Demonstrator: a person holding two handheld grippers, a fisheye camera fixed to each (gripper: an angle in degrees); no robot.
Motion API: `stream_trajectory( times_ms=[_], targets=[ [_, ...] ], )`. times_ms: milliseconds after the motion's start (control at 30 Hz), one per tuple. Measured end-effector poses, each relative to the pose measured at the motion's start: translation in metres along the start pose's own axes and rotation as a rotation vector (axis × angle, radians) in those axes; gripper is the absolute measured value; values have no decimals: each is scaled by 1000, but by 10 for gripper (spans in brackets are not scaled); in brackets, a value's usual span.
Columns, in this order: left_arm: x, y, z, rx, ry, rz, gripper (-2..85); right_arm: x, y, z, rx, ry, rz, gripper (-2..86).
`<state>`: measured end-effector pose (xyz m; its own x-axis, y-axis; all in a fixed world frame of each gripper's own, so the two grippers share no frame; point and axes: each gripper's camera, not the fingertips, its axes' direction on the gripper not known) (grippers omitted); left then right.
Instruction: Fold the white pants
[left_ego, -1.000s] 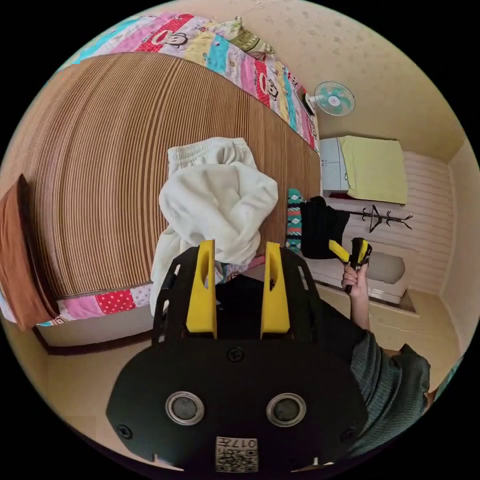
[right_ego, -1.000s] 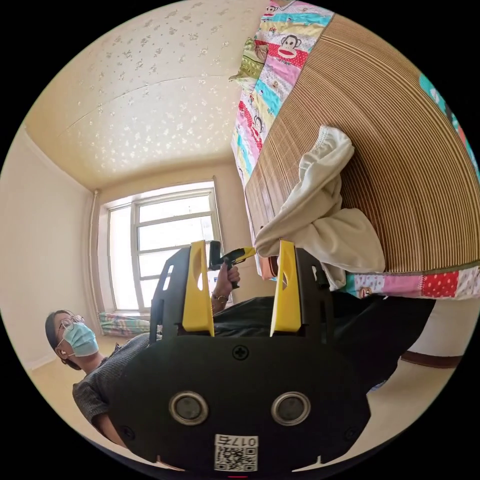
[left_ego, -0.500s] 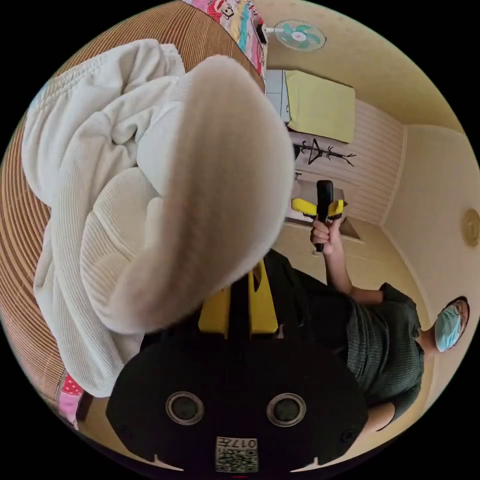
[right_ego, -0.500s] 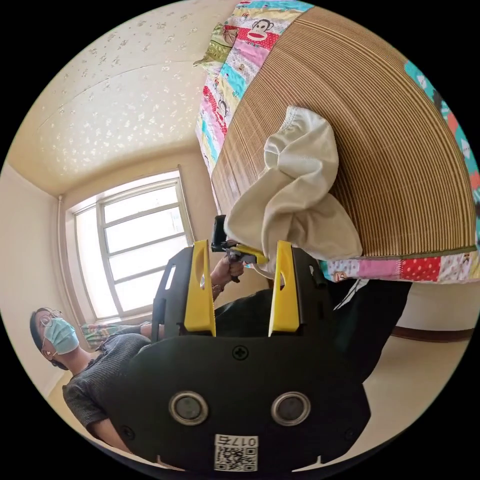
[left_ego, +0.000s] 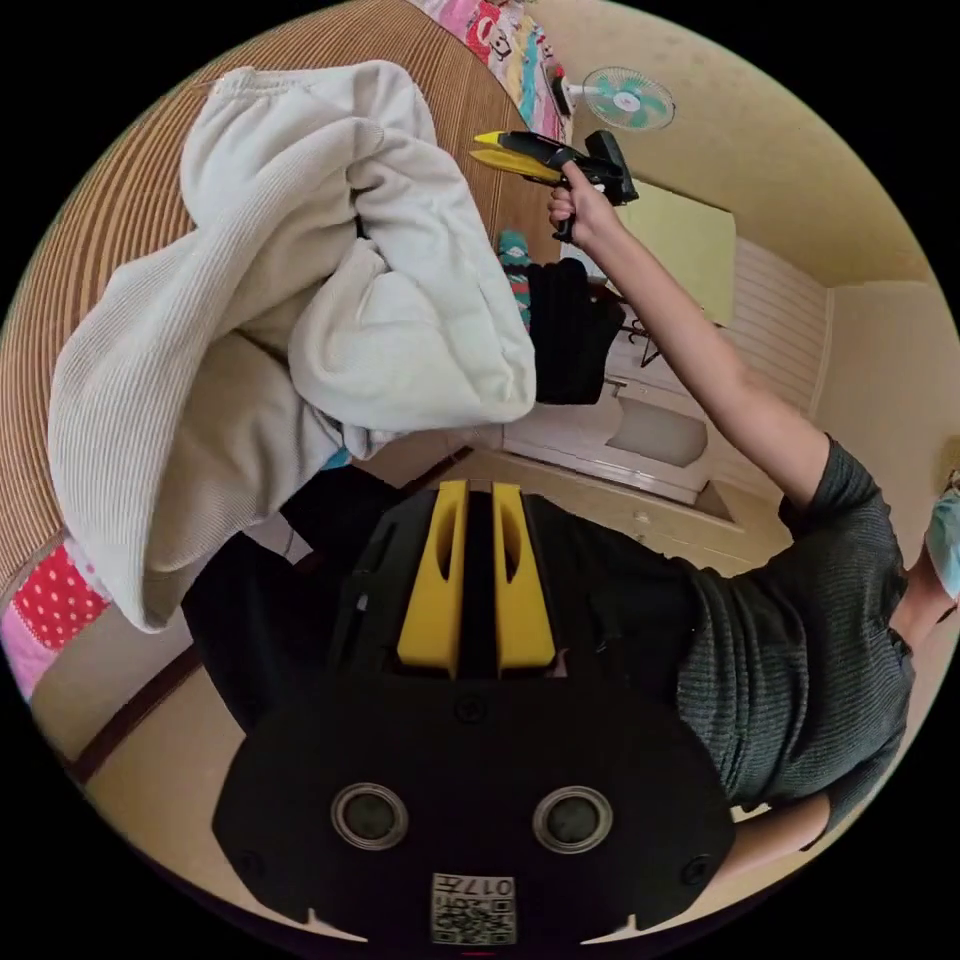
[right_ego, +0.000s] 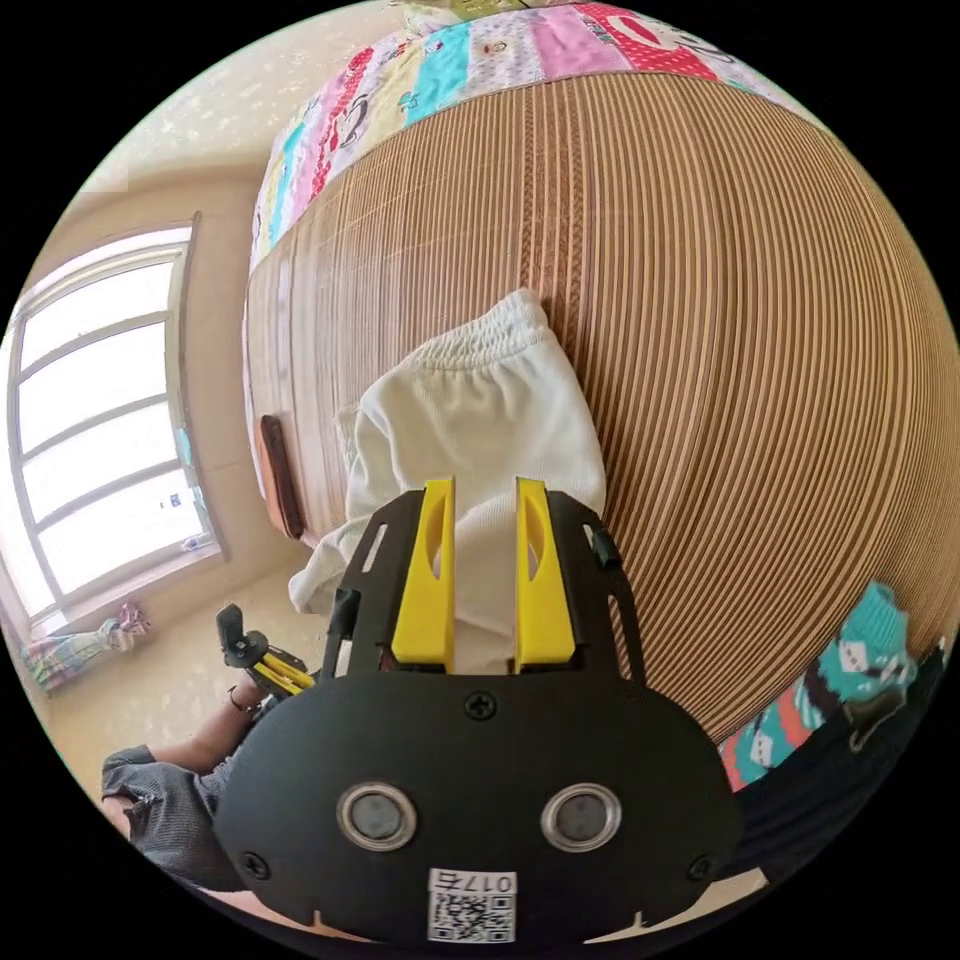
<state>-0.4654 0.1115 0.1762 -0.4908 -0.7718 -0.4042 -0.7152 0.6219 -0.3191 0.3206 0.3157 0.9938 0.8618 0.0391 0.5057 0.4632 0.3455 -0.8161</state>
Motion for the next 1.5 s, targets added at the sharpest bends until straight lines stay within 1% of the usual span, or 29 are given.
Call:
stream_trajectory(
  times_ms=[67, 133, 233, 333, 367, 433, 500, 567, 600, 633, 667, 700, 767, 800, 867, 900, 967, 1000, 1067, 1233, 1300, 1367, 1400, 1467, 1500],
  targets=[
    [-13, 30, -8, 87, 34, -39, 48, -17, -52, 21, -19, 151, 7, 118],
    [-21, 54, -2, 114, 37, -45, 46, -23, -82, 45, -54, 206, 72, 137],
    [-36, 76, 32, 45, 4, -94, 48, -34, -106, 101, -171, 172, 95, 146],
    [-37, 76, 60, 21, 10, -92, 50, -65, -95, 136, -126, 376, 87, 99],
    [-33, 71, 63, 46, 8, -74, 50, -79, -85, 151, -128, 382, 43, 73],
    [-24, 63, 61, 100, 9, -40, 50, -98, -64, 165, -126, 326, -22, 50],
    [-9, 54, 53, 190, -9, -2, 50, -128, -30, 164, -29, 352, -90, 40],
    [4, 50, 44, 263, -63, 15, 51, -190, 36, 148, 142, 501, -238, 35],
    [13, 50, 39, 310, -104, 28, 59, -208, 55, 143, 188, 541, -284, 35],
    [18, 49, 36, 331, -116, 40, 63, -244, 97, 132, 284, 610, -383, 34],
    [25, 48, 35, 354, -122, 71, 91, -275, 138, 124, 368, 658, -465, 33],
    [27, 46, 36, 360, -118, 79, 113, -288, 157, 121, 399, 681, -481, 33],
    [27, 44, 39, 372, -116, 67, 132, -335, 221, 113, 492, 770, -504, 32],
    [29, 44, 41, 385, -112, 73, 136, -346, 236, 111, 518, 792, -514, 32],
    [37, 45, 45, 397, -122, 97, 137, -391, 293, 99, 642, 881, -563, 31],
    [46, 47, 48, 407, -155, 115, 138, -402, 307, 95, 675, 905, -578, 30],
    [63, 50, 52, 416, -219, 153, 145, -445, 358, 87, 822, 1038, -651, 29],
    [74, 50, 55, 418, -253, 184, 155, -455, 370, 86, 852, 1073, -670, 29],
    [89, 48, 57, 418, -279, 216, 172, -496, 416, 77, 986, 1135, -748, 28],
    [140, 57, 52, 494, -165, 357, 183, -565, 503, 48, 1244, 1125, -843, 28],
    [179, 74, 49, 545, -114, 462, 181, -582, 536, 34, 1354, 1071, -852, 28],
    [210, 90, 49, 565, -74, 538, 181, -594, 581, 10, 1519, 905, -876, 29],
    [230, 101, 50, 570, -53, 588, 182, -596, 592, 4, 1550, 856, -891, 29],
    [259, 119, 52, 569, -25, 667, 185, -600, 634, -20, 1652, 661, -967, 29],
    [277, 131, 55, 560, -6, 724, 197, -599, 643, -27, 1674, 599, -983, 29]
  ],
)
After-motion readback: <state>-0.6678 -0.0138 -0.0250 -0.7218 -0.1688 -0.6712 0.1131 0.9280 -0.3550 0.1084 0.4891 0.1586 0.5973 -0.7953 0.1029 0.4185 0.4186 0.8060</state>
